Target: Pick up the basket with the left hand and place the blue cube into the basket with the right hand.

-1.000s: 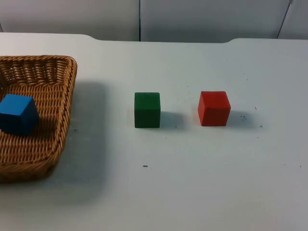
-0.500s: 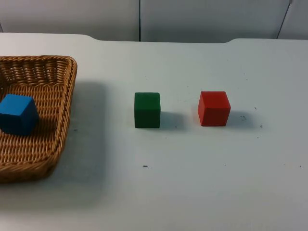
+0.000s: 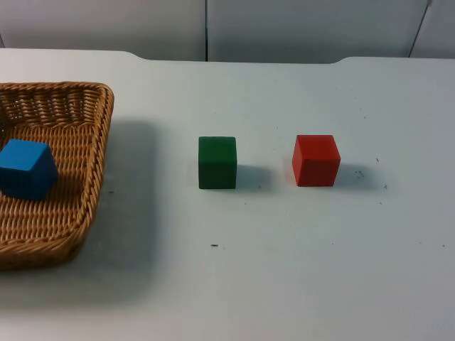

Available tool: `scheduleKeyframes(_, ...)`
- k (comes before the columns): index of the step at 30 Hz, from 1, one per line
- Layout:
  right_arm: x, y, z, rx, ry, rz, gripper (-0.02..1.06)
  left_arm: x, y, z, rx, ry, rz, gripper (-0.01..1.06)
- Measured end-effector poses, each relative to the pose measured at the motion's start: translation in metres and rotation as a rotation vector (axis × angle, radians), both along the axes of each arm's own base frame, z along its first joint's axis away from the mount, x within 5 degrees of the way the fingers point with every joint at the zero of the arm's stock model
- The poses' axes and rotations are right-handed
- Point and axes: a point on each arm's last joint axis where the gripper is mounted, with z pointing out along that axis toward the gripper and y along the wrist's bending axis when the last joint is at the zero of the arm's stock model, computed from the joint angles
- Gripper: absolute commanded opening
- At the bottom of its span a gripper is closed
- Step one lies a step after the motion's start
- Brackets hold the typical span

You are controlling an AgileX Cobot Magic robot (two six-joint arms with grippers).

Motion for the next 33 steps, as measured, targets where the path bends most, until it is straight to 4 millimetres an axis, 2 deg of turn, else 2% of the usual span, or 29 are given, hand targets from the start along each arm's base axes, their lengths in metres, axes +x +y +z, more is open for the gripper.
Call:
scheduleKeyframes(4, -0.015, -0.014, -0.011, 0.018, 0.052, -0.018, 1.04, -0.041, -0.015, -0.002, 0.047, -0.097, -0.035, 0.62)
scheduleKeyframes(5, -0.015, -0.014, -0.011, 0.018, 0.052, -0.018, 1.04, -0.041, -0.015, -0.002, 0.047, -0.097, -0.035, 0.62)
scheduleKeyframes(7, -0.022, -0.022, -0.013, 0.024, 0.057, -0.023, 1.04, -0.060, -0.018, -0.007, 0.061, -0.139, -0.031, 0.62)
scheduleKeyframes(10, -0.032, -0.034, -0.024, 0.017, 0.062, -0.036, 1.04, -0.083, -0.021, -0.022, 0.068, -0.149, -0.004, 0.62)
scheduleKeyframes(11, -0.032, -0.034, -0.024, 0.017, 0.062, -0.036, 1.04, -0.083, -0.021, -0.022, 0.068, -0.149, -0.004, 0.62)
scheduleKeyframes(15, -0.047, -0.051, -0.033, 0.021, 0.064, -0.054, 1.04, -0.109, -0.021, -0.048, 0.081, -0.116, 0.046, 0.62)
scheduleKeyframes(22, -0.063, -0.068, -0.041, 0.041, 0.098, -0.074, 1.04, -0.132, -0.024, -0.052, 0.065, -0.169, 0.068, 0.62)
scheduleKeyframes(26, -0.081, -0.085, -0.044, 0.074, 0.097, -0.081, 1.04, -0.150, -0.024, -0.050, 0.043, -0.195, 0.026, 0.62)
scheduleKeyframes(33, -0.103, -0.108, -0.036, 0.151, 0.050, -0.084, 1.04, -0.157, -0.016, -0.055, 0.065, -0.119, 0.025, 0.62)
